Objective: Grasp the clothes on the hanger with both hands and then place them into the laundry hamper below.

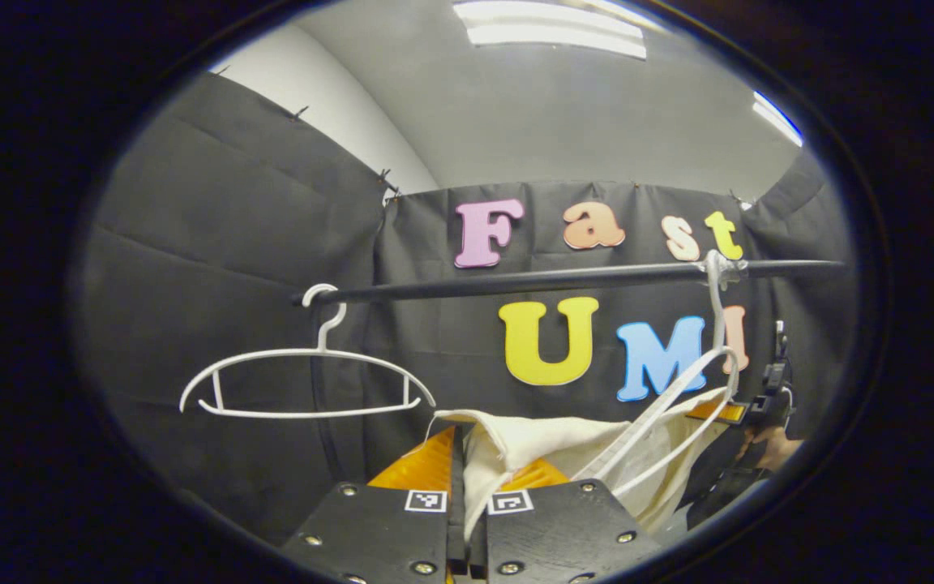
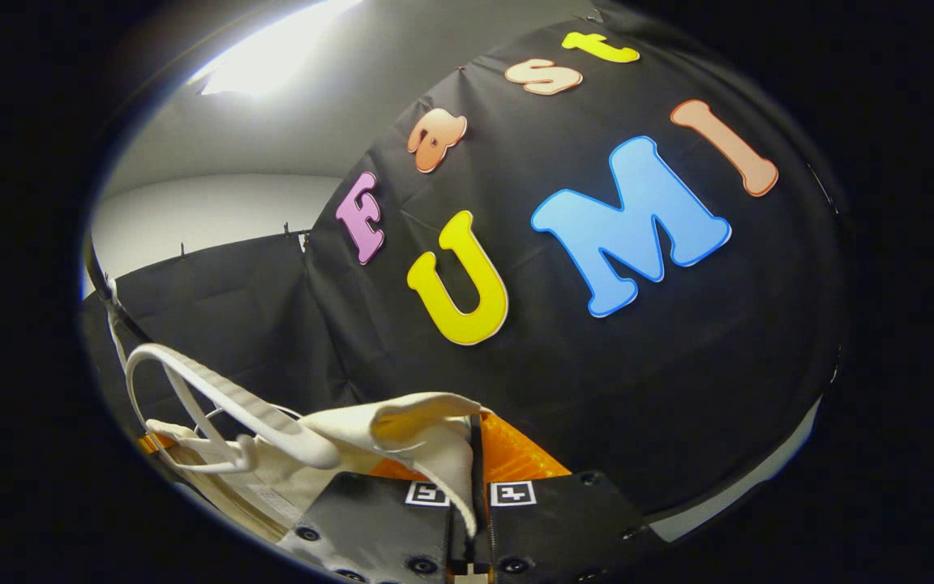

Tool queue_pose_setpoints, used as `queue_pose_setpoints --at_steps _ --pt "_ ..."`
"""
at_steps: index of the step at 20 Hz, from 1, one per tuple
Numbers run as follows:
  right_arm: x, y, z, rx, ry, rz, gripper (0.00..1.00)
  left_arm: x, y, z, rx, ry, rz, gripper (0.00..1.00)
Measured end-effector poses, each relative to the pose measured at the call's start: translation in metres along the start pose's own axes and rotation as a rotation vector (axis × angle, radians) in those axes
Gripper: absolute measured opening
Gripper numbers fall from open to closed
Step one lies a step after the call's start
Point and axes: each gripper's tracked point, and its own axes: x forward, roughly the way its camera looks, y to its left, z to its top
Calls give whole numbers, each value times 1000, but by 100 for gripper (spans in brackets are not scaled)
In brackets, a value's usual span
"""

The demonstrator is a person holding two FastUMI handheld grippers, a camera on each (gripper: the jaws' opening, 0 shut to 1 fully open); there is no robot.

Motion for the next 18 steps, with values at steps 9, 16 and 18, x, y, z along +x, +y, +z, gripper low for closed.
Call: queue_pose_setpoints --at_steps 9,16,18 --pt "-43 -7 -44 -2 72 -65 7 -17 11 -47 -13 50 15 3" --pt "-108 11 -66 -59 72 -121 7 -56 20 -70 6 102 -15 3" --pt "-128 19 -64 -71 55 -136 7 -67 12 -72 1 110 -41 3"
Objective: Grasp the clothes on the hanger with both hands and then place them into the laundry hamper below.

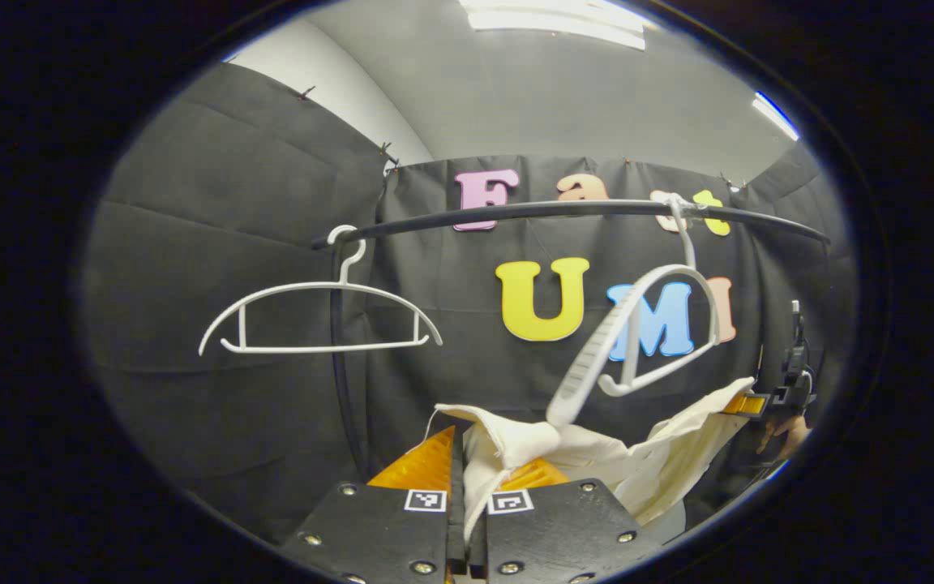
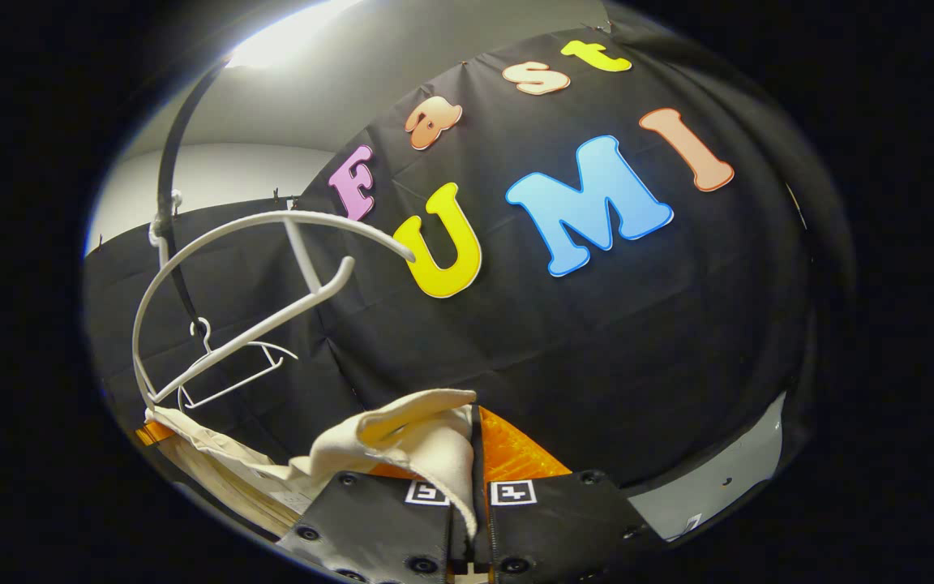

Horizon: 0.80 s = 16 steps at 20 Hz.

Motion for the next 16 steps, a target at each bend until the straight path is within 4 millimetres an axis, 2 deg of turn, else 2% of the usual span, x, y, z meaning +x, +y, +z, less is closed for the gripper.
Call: queue_pose_setpoints --at_steps 5,9,16 --pt "-46 20 -16 -32 4 -10 7 -38 -33 -6 -7 -7 -98 3" --pt "-82 50 -21 -32 -2 9 7 -52 -66 -9 -10 -11 -185 3" --pt "-136 102 -24 -42 -14 41 7 -91 -127 -12 -73 -29 -368 3"
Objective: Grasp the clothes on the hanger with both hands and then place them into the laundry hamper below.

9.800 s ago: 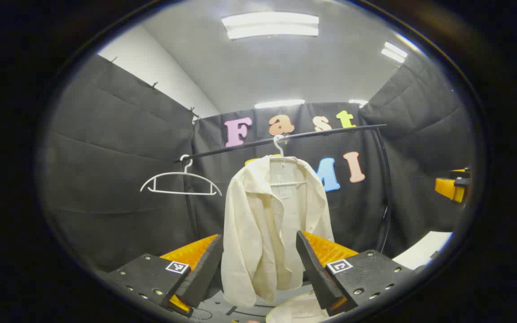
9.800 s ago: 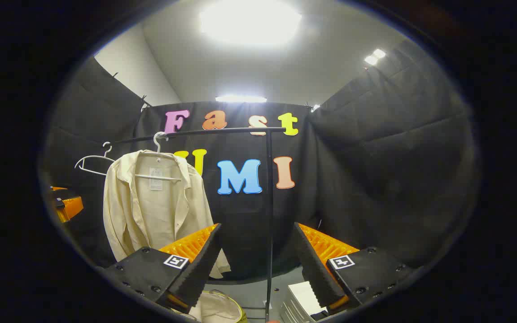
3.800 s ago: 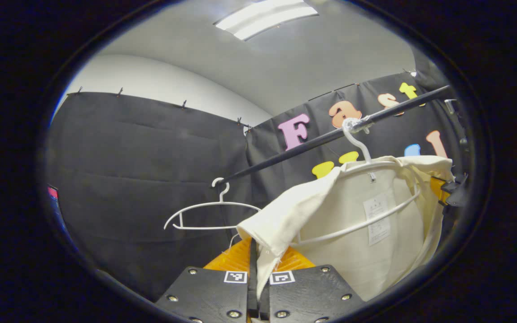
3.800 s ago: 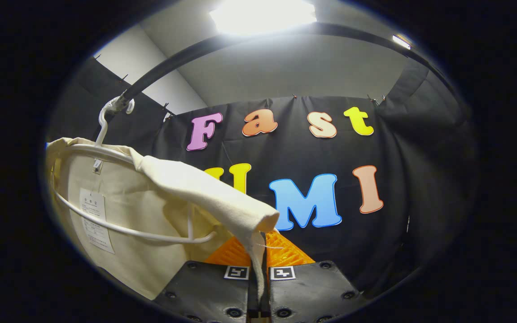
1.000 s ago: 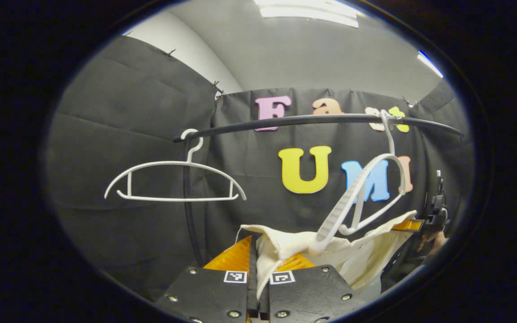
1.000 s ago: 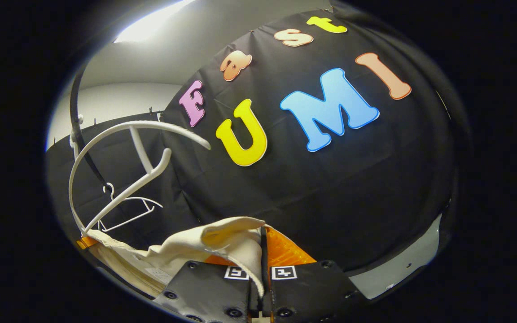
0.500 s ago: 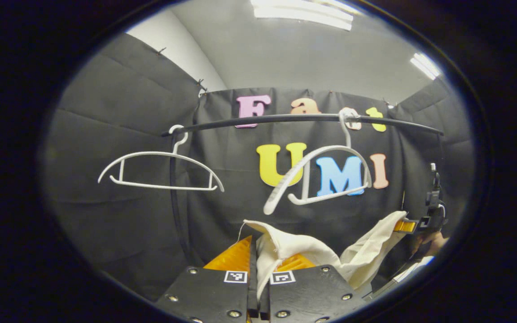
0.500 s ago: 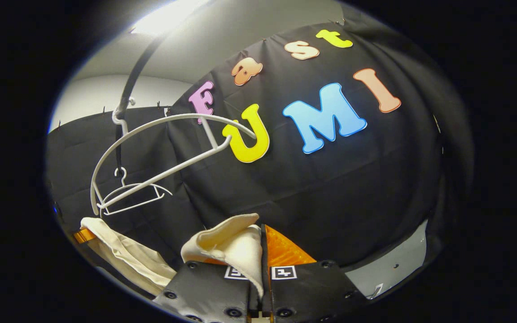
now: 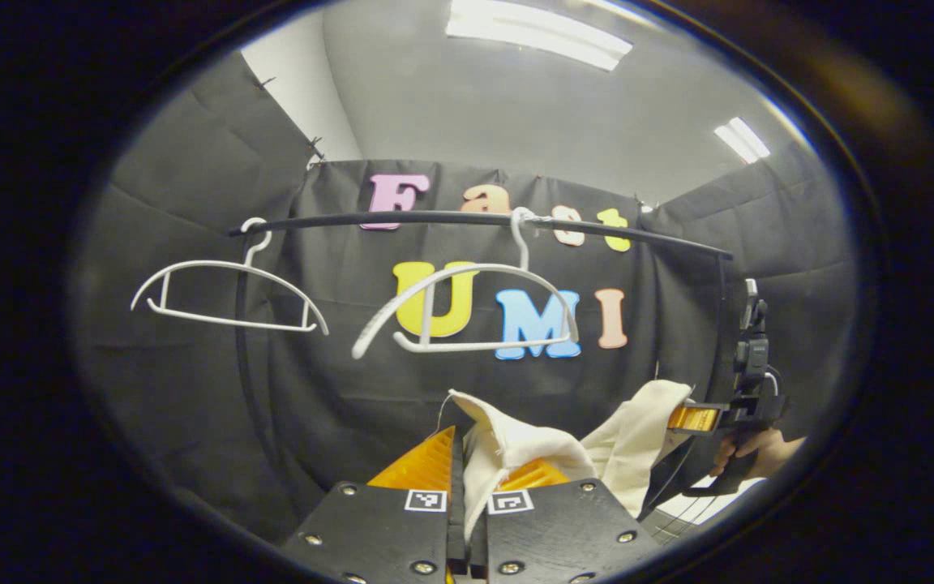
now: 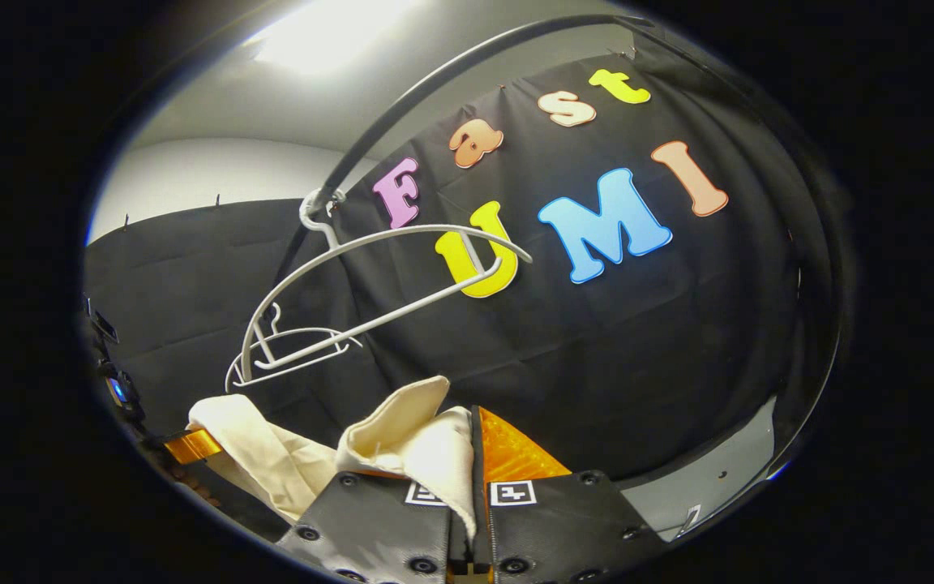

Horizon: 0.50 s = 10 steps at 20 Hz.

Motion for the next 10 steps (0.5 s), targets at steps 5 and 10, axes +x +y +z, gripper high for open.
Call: queue_pose_setpoints --at_steps 5,10 --pt "-16 17 -25 0 33 13 7 6 -41 -31 -62 9 -99 3" --pt "-35 10 -80 24 106 -11 7 13 -63 -101 -89 72 -117 3"
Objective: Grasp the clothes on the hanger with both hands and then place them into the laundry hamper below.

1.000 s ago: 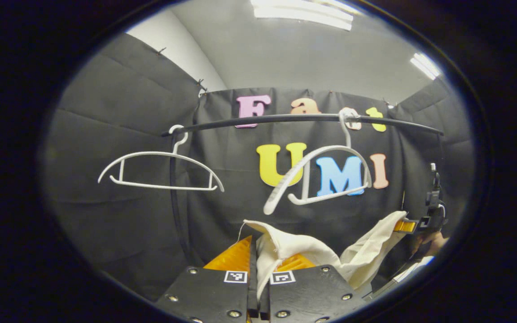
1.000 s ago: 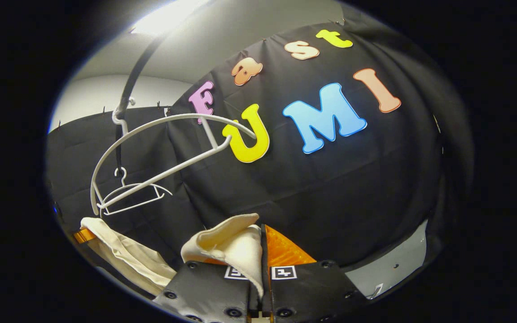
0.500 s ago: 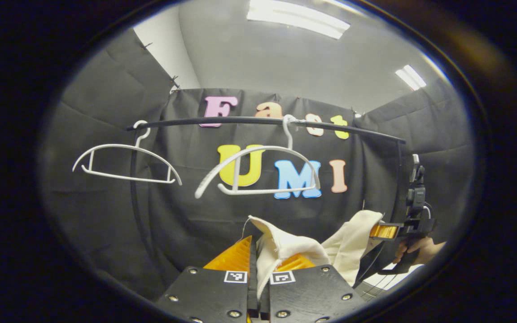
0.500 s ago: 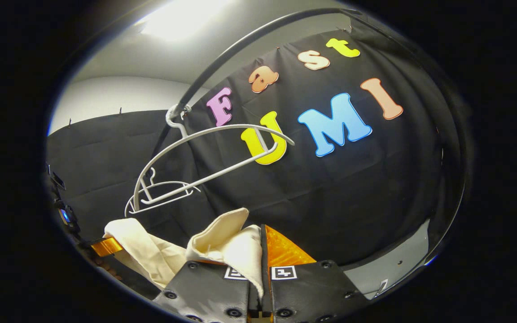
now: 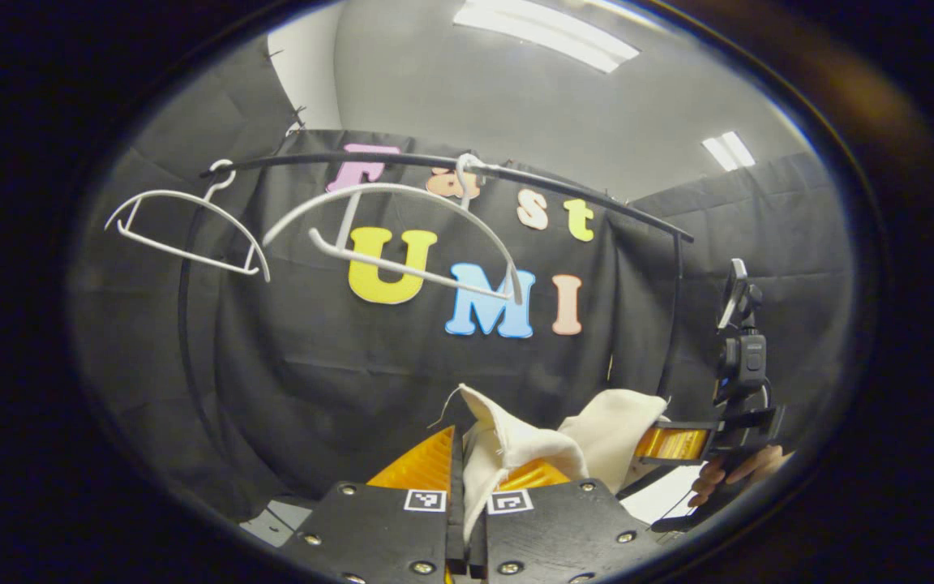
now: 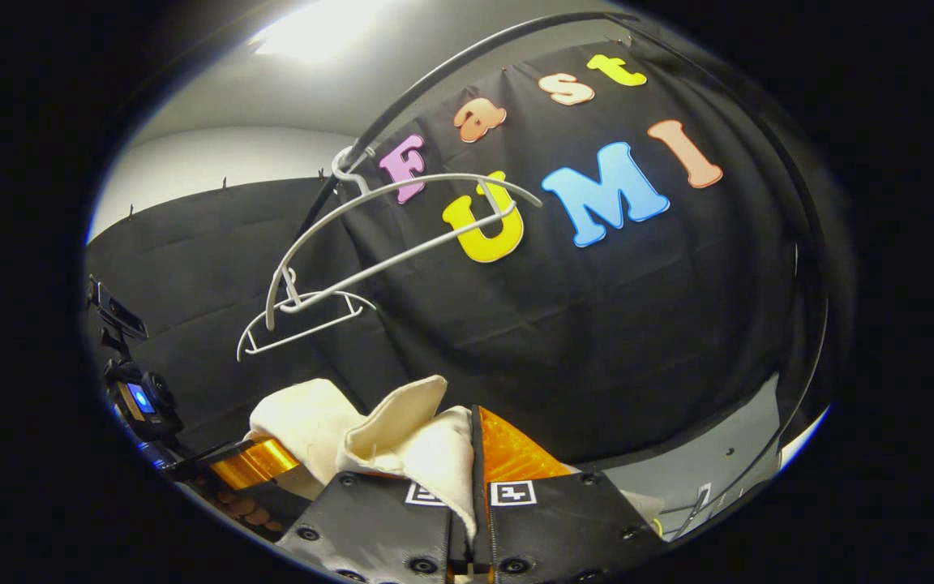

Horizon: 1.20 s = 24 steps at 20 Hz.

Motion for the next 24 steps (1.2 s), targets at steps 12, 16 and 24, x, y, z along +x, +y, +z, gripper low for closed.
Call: queue_pose_setpoints --at_steps 12,16,24 --pt "-4 -88 -156 8 198 -179 7 17 -5 -187 1 256 22 3" --pt "-8 -125 -206 0 284 -258 7 17 2 -239 11 355 42 3" --pt "-35 -151 -262 -32 400 -352 9 -20 16 -320 28 556 111 4"
